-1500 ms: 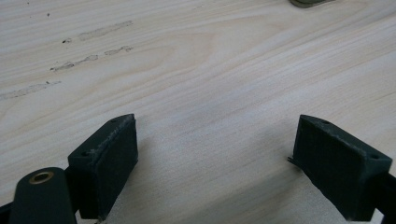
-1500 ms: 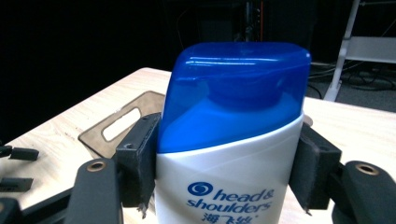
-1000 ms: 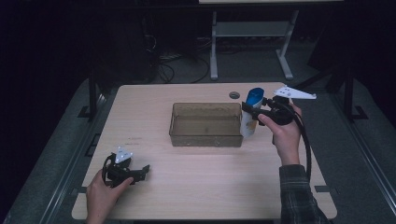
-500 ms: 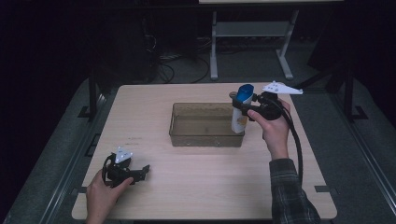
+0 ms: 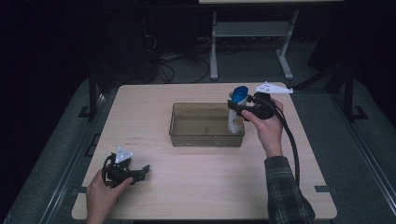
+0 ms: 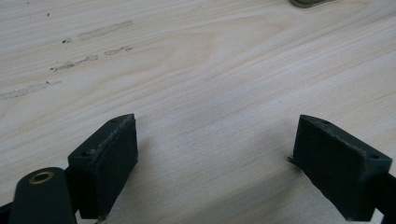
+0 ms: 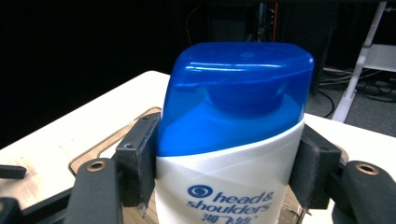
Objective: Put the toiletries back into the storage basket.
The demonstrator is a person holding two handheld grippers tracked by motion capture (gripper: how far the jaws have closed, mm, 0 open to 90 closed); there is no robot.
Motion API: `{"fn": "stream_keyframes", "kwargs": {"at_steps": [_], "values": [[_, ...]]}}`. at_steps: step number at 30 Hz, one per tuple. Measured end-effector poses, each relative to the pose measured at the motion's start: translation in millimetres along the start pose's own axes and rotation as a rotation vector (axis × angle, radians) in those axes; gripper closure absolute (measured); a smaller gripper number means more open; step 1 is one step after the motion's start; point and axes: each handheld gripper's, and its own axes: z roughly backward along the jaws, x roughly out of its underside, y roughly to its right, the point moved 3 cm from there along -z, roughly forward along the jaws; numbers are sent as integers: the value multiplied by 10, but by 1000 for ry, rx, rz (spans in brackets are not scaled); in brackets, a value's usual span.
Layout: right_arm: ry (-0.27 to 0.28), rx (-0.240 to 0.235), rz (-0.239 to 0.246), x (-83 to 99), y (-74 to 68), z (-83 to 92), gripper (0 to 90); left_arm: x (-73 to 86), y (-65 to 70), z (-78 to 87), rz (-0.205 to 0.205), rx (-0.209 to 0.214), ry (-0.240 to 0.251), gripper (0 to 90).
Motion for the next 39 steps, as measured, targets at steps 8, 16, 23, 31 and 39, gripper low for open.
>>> {"fn": "stream_keyframes", "kwargs": {"at_steps": [8, 16, 23, 31, 39], "values": [[-31, -1, 5, 53, 0, -51, 347, 0, -3, 2, -4, 0, -2, 128], [-43, 4, -8, 151, 33, -80, 347, 0, -3, 3, -5, -1, -4, 128], [-82, 4, 2, 244, 64, -106, 347, 1, -2, 3, -3, -1, -4, 128], [-104, 11, 0, 343, 74, -124, 346, 0, -2, 3, -4, 0, -4, 128], [-140, 16, 15, 416, 61, -159, 346, 0, -2, 3, -3, -1, -4, 128]]}}
